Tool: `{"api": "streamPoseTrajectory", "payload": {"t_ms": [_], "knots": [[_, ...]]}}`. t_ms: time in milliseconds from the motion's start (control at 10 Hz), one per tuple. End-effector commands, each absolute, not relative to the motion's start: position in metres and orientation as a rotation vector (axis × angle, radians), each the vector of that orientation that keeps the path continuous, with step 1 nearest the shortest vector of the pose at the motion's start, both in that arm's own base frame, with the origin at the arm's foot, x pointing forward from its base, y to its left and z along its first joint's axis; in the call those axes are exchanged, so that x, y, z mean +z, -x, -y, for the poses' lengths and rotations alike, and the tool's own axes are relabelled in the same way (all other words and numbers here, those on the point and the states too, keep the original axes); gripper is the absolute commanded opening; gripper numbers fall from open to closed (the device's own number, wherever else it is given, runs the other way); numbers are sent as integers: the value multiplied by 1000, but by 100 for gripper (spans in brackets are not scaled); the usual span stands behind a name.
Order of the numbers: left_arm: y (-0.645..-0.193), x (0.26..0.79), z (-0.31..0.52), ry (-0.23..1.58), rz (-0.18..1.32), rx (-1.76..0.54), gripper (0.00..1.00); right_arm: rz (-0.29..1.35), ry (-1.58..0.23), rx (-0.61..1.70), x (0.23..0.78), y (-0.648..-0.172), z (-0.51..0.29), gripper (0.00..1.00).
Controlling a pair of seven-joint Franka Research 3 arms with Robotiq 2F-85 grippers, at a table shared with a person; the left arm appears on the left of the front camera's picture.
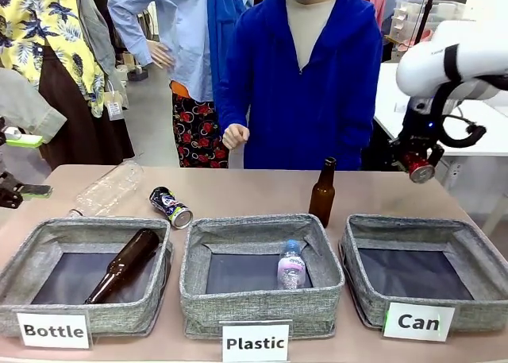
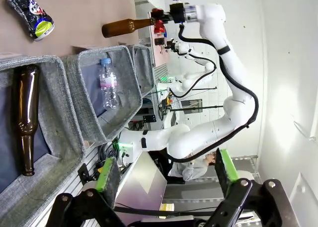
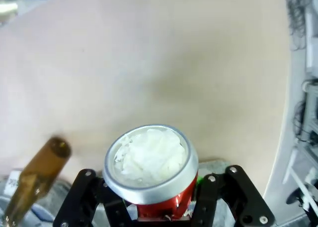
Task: Sort the can waste into the basket.
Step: Pick up the can waste from the table and place it in the right Fabric basket.
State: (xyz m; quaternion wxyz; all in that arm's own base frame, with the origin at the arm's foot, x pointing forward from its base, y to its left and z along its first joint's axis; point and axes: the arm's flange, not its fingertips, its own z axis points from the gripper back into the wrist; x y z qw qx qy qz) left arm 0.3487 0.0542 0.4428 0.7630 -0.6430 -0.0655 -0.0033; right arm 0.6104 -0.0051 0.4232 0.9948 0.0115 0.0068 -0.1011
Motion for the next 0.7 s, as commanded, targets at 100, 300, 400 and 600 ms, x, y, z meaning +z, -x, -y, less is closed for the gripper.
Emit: {"api": "streamPoseTrajectory", "payload": {"t_ms": [100,300,400,600], "knots": [[-346,444,-54,1400,145,-11,100,-24,-31,-269,479,-537,5,0],[-346,444,-54,1400,145,-11,100,-31,-35,-63,488,-479,0,0],[-346,444,-54,1400,145,-11,100,-57,-40,83,484,-451,-4,0],[-346,444,-54,1400,145,-11,100,-67,-58,458,471,-394,-15,0]]}}
